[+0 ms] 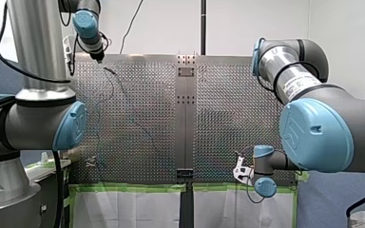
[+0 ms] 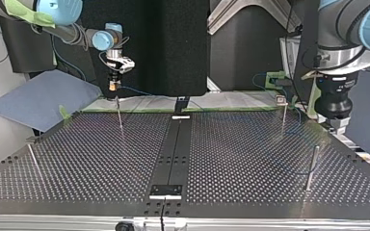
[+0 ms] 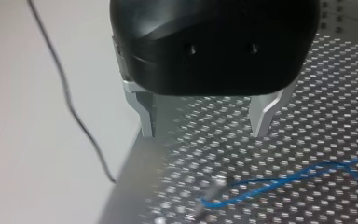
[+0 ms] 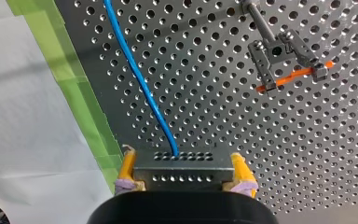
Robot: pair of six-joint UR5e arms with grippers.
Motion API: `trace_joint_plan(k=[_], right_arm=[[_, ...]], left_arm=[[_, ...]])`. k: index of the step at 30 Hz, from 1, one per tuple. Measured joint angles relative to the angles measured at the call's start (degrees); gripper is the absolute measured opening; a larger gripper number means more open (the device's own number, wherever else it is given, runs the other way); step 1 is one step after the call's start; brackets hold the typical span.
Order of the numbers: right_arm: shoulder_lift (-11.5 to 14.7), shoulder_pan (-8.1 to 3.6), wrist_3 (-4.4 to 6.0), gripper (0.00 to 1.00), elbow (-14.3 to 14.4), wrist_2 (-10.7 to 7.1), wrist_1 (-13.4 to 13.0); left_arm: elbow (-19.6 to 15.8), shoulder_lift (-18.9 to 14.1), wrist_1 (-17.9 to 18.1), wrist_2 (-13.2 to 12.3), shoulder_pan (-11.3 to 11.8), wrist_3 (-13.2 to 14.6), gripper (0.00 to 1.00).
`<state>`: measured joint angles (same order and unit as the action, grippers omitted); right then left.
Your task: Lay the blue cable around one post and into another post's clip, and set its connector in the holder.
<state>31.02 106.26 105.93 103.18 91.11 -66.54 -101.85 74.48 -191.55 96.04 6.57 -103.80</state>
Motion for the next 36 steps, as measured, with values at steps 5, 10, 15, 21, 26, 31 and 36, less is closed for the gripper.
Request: trace_joint_plan(k=[5,10,15,21,26,31,36], right_arm=[[-0.01,0.03,0.00,0.00,0.00,0.03,0.00],[-0.02,0.04,0.04,0.00,0.01,0.04,0.00],[-0.01,0.05,0.08,0.00,-0.01,0.04,0.01],[0.00,0.05,0.05,0.00,-0.02,0.10,0.01],[-0.01,0.05,0.00,0.00,-0.02,0.12,0.18],[0.02,0.04,-0.01,0.00,0.01,0.13,0.21],[0.02,0.04,-0.01,0.00,0.00,0.12,0.23]], left_arm=[[0.05,2.28,-1.03,0.05,-0.37,0.44,1.00],[0.07,2.66,-1.17,0.18,-0.51,0.50,1.00],[0.06,2.62,-1.26,0.40,-0.73,0.53,1.00],[0.06,2.63,-1.29,1.41,-1.15,0.53,1.00],[0.05,2.63,-1.29,1.56,-1.40,0.45,1.00],[0.03,2.61,-1.29,1.63,-1.55,0.29,1.00],[0.01,2.60,-1.29,1.64,-1.61,0.20,1.00]])
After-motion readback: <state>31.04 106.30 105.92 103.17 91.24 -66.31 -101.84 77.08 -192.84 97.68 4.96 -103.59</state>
